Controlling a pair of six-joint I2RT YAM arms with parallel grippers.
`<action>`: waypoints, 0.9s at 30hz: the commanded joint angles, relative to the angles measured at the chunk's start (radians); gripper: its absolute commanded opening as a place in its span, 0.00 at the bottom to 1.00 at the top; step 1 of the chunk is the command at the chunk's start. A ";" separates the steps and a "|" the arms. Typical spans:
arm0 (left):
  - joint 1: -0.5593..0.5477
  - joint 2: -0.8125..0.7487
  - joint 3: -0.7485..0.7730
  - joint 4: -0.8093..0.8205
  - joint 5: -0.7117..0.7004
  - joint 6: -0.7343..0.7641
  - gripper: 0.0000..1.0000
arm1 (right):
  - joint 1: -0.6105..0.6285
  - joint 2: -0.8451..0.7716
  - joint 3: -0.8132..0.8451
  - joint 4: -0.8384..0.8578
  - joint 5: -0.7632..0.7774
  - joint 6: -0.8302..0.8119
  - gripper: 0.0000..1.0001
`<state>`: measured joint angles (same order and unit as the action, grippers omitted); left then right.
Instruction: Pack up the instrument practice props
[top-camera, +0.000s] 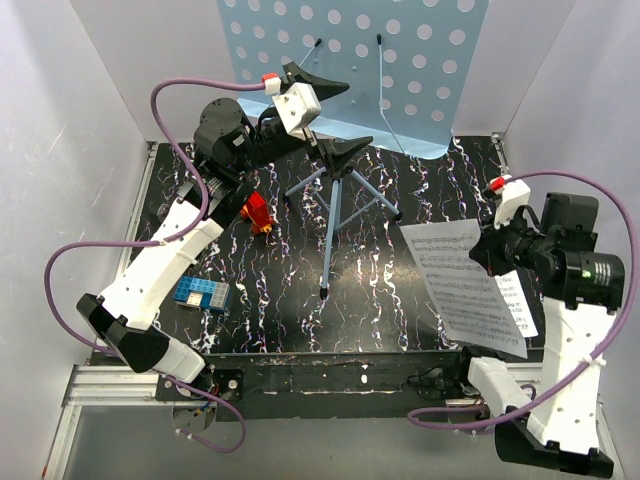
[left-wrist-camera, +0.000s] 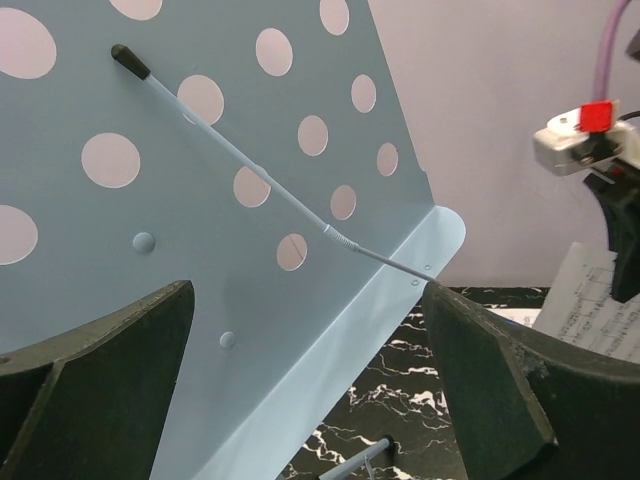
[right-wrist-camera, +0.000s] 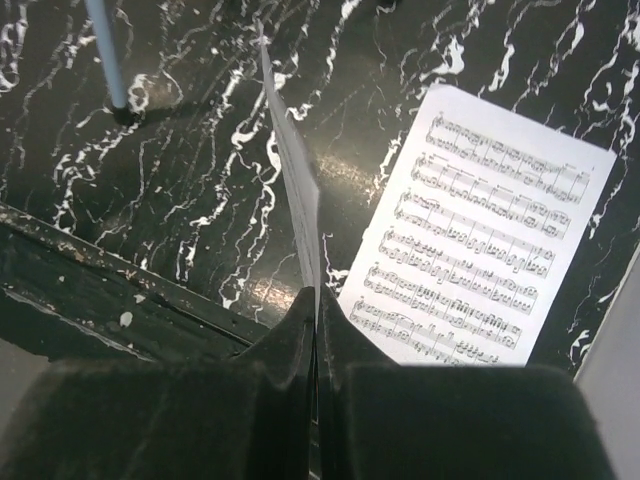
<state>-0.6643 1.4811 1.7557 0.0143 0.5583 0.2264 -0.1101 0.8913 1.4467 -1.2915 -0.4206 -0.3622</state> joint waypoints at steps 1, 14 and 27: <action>0.002 -0.030 0.011 -0.043 -0.018 0.024 0.98 | -0.008 0.057 -0.060 0.062 0.092 0.006 0.01; 0.003 -0.047 0.007 -0.094 -0.052 0.096 0.98 | -0.069 0.208 -0.311 0.438 0.315 -0.110 0.01; 0.002 -0.054 -0.019 -0.094 -0.077 0.120 0.98 | -0.128 0.488 -0.284 0.549 0.301 -0.178 0.01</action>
<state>-0.6643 1.4776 1.7462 -0.0624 0.5049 0.3256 -0.2302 1.3418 1.1110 -0.7994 -0.1204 -0.5209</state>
